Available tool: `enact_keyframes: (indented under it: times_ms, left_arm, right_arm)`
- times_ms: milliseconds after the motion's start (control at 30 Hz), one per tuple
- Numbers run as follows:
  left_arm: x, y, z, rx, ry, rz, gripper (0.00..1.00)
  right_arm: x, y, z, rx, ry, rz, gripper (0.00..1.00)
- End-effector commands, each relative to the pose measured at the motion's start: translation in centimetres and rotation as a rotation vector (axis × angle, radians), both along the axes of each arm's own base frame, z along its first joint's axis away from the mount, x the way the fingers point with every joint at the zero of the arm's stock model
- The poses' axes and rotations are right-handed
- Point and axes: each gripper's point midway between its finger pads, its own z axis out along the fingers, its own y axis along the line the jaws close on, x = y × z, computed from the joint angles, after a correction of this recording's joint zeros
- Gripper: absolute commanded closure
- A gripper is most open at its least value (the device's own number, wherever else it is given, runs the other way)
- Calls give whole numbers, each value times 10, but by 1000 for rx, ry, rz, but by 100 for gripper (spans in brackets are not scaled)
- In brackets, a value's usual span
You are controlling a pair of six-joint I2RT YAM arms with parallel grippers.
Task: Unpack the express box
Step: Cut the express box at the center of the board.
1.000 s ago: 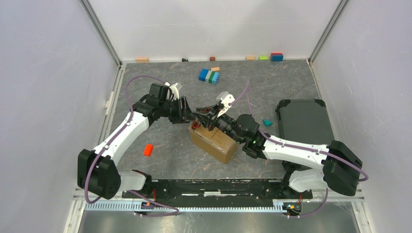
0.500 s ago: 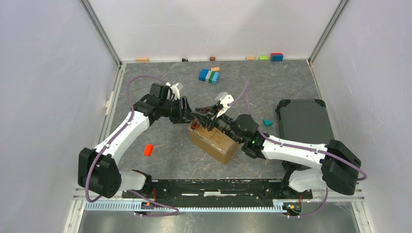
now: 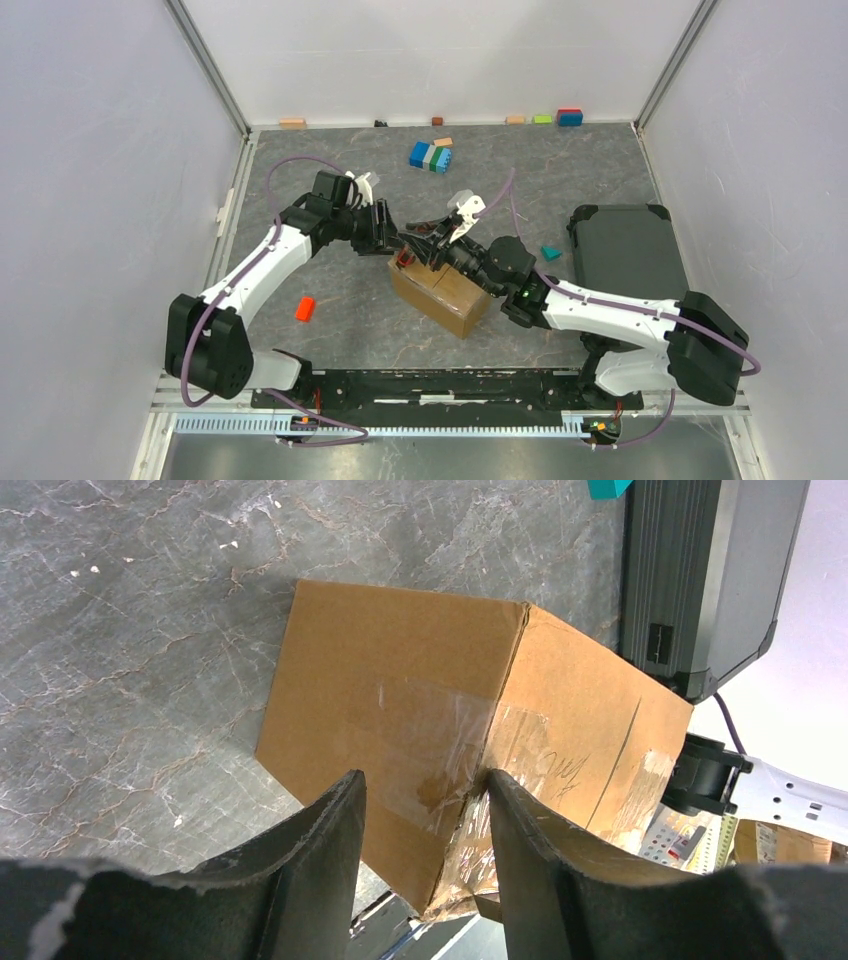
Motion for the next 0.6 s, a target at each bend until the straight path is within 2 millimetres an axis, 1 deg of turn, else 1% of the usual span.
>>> enact_keyframes:
  times_ms: [0, 100, 233, 433, 567]
  left_arm:
    - [11, -3, 7, -10, -52, -25, 45]
    - [15, -2, 6, -7, -54, -26, 45]
    - [17, -4, 5, -11, -44, -29, 45]
    - [19, -6, 8, -19, -49, -32, 46]
    - [18, -6, 9, -24, -47, -35, 46]
  right_arm:
    - [-8, -7, -14, -37, 29, 10, 100]
    - [-10, -8, -20, -49, 39, 20, 100]
    - [-14, -10, -20, -37, 50, 23, 100]
    - [-14, -4, -7, -8, 43, 36, 100]
    - [-8, 0, 6, 19, 24, 18, 100]
